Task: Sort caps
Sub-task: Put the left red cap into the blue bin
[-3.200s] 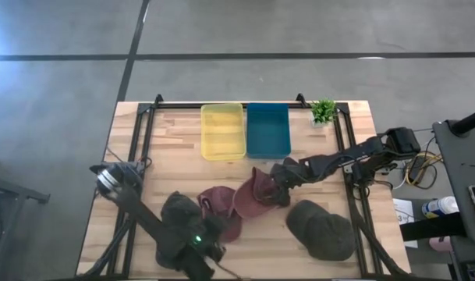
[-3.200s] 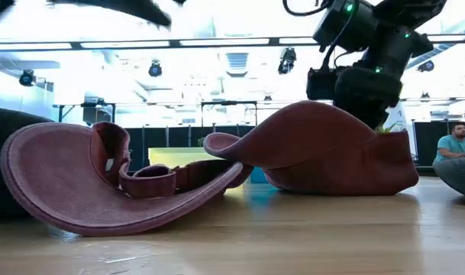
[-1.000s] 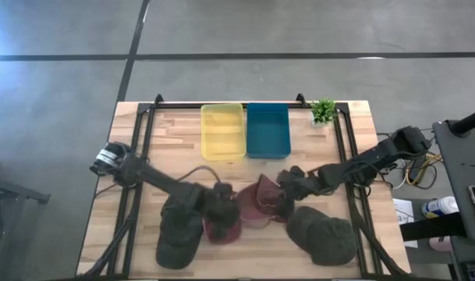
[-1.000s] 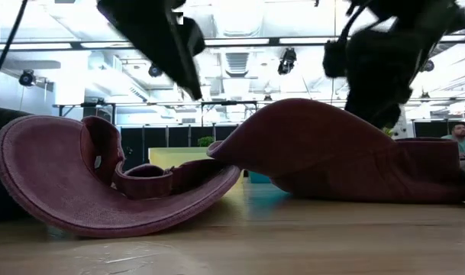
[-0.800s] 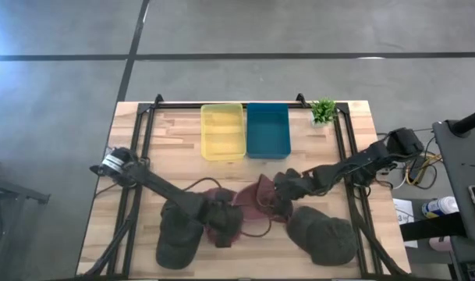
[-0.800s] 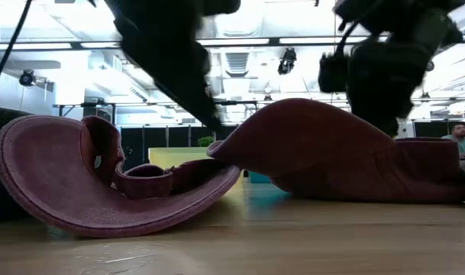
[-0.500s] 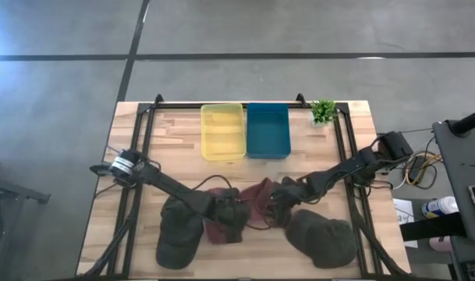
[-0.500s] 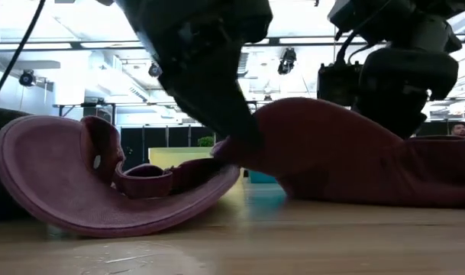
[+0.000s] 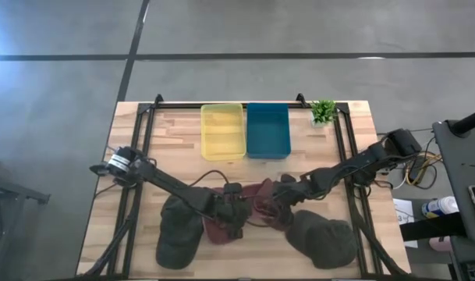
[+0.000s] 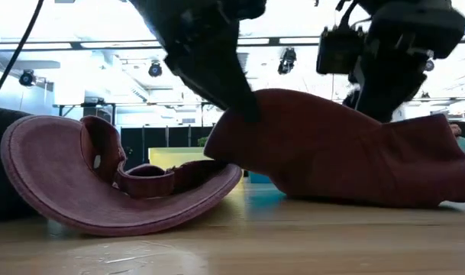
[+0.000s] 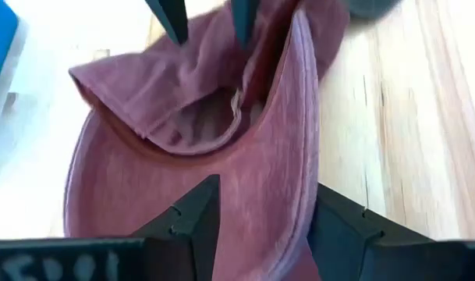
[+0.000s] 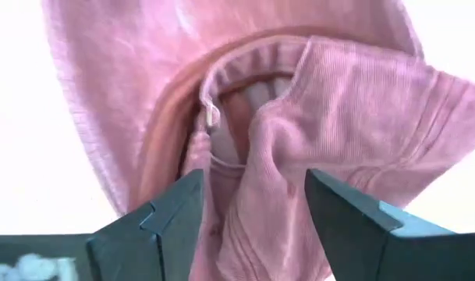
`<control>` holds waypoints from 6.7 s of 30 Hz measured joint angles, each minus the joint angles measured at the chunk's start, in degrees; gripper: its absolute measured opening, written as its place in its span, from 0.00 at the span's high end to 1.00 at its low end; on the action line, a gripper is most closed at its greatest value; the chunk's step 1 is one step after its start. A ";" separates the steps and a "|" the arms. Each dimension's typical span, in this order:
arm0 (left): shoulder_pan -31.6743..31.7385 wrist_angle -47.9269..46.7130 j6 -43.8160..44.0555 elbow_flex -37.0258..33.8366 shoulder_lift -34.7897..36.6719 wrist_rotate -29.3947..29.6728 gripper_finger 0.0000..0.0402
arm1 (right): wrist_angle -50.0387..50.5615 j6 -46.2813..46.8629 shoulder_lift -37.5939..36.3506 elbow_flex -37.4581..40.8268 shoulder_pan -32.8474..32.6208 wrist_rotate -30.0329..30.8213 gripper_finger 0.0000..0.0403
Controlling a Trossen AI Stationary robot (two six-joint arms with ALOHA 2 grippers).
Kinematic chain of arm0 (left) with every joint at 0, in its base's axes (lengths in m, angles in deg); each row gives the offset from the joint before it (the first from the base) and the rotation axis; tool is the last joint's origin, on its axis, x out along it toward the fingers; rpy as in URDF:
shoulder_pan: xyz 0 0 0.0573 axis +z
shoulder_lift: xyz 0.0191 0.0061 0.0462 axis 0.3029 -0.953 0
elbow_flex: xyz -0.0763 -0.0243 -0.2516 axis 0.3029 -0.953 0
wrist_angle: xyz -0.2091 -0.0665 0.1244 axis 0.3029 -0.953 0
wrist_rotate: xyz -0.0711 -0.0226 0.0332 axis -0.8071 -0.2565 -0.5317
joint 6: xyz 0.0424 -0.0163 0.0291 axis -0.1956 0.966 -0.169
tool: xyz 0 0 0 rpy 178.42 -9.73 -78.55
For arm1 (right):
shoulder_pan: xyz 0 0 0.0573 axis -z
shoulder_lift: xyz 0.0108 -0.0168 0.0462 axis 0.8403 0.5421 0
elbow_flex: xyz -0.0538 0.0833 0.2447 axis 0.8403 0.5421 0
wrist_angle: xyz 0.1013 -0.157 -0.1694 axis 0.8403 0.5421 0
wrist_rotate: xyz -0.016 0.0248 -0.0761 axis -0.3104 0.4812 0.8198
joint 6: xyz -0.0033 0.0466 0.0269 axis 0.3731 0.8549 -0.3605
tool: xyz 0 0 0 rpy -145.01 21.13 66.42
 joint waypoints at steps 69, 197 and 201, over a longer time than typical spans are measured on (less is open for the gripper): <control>-0.69 -3.38 -15.28 6.07 -6.64 6.19 0.59 | -3.42 7.41 2.46 0.31 -13.84 7.34 0.46; 8.04 -6.52 8.04 4.04 27.86 -6.90 0.99 | 24.83 -14.60 -28.55 -9.07 -14.45 35.04 0.46; 8.04 -6.51 8.73 4.00 29.48 -6.10 0.99 | 22.15 -17.06 -30.67 -9.07 -12.77 35.02 0.46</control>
